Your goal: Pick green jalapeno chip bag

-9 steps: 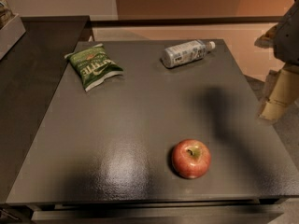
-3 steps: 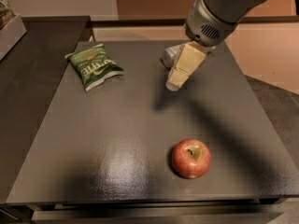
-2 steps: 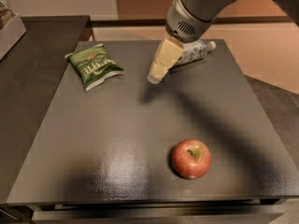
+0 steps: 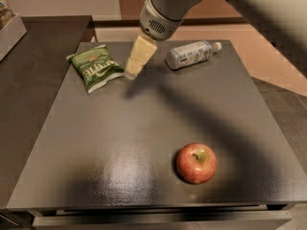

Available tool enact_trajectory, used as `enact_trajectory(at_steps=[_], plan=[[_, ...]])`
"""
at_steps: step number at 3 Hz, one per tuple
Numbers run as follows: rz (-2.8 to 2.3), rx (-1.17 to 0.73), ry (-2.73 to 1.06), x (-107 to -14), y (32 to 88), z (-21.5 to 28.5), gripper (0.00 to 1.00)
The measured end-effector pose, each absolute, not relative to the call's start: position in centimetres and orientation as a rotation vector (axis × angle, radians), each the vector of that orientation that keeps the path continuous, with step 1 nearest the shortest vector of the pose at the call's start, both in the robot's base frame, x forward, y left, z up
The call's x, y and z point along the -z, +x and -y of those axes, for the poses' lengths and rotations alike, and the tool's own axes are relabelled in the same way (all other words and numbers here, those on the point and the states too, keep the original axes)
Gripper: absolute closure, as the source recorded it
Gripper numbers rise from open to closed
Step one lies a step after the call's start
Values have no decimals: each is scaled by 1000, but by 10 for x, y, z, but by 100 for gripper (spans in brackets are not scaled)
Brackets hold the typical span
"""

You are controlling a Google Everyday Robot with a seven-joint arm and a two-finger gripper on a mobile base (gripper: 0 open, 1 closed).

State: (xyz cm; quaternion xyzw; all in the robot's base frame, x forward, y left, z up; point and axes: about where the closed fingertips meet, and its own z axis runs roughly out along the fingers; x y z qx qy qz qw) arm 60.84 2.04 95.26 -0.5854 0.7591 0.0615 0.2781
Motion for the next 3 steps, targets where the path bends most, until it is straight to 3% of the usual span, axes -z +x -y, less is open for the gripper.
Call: enact_trajectory(at_steps=[3], plan=[[-2026,-264,-1607,-910,631,-86,0]])
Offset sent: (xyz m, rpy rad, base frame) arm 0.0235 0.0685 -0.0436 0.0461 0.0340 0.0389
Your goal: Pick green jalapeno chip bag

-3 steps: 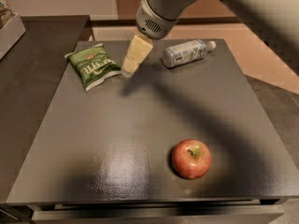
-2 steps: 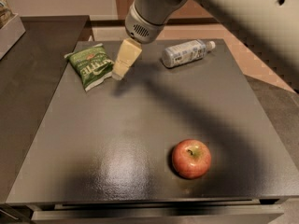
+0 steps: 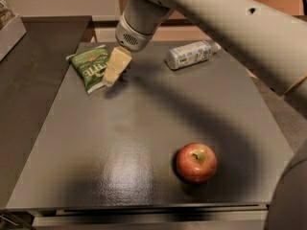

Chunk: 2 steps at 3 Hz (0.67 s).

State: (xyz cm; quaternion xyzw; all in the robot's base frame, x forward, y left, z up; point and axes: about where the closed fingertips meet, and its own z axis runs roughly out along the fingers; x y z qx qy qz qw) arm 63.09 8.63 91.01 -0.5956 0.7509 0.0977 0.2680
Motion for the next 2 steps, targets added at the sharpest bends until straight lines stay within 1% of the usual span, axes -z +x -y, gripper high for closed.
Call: enact_trajectory(at_steps=[2], plan=[[-2026,-337,-1650,-885,651,-127,0]])
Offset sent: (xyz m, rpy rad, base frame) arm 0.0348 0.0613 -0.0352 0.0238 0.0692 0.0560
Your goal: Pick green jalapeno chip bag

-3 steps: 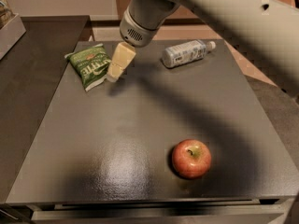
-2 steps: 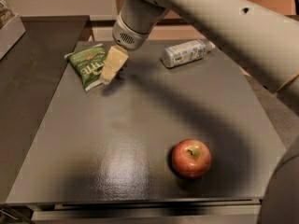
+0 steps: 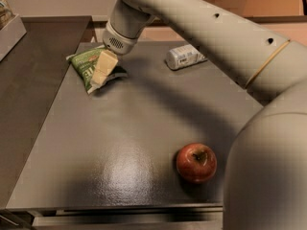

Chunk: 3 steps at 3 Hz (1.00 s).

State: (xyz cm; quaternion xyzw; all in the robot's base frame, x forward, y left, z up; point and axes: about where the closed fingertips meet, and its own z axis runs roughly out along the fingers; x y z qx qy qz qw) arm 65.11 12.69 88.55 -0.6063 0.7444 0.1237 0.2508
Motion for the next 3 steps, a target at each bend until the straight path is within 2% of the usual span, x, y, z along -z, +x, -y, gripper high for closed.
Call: enact_trajectory(at_steps=[1,3], plan=[[-2025,-348,-1663,-874,662,-142,0],[-2079,-314,-1607,-858,688,-139,0]])
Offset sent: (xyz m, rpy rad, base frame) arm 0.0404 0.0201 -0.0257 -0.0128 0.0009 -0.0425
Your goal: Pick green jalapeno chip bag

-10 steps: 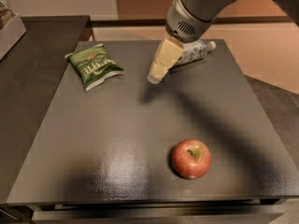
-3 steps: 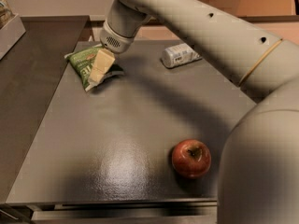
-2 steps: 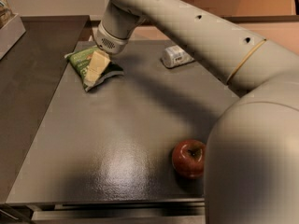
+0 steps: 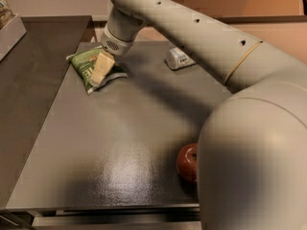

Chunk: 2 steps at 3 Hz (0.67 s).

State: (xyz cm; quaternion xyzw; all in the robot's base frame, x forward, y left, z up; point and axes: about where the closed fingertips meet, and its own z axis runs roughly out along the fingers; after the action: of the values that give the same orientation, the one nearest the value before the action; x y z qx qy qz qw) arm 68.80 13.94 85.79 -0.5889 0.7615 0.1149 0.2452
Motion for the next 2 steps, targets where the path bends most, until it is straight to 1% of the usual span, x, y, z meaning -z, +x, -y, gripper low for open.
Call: enact_trajectory(at_steps=[1,2], plan=[[-2096,-304,-1595,-853,693,-136,18],[-2094,-309,-1598,-851,693,-138,41]])
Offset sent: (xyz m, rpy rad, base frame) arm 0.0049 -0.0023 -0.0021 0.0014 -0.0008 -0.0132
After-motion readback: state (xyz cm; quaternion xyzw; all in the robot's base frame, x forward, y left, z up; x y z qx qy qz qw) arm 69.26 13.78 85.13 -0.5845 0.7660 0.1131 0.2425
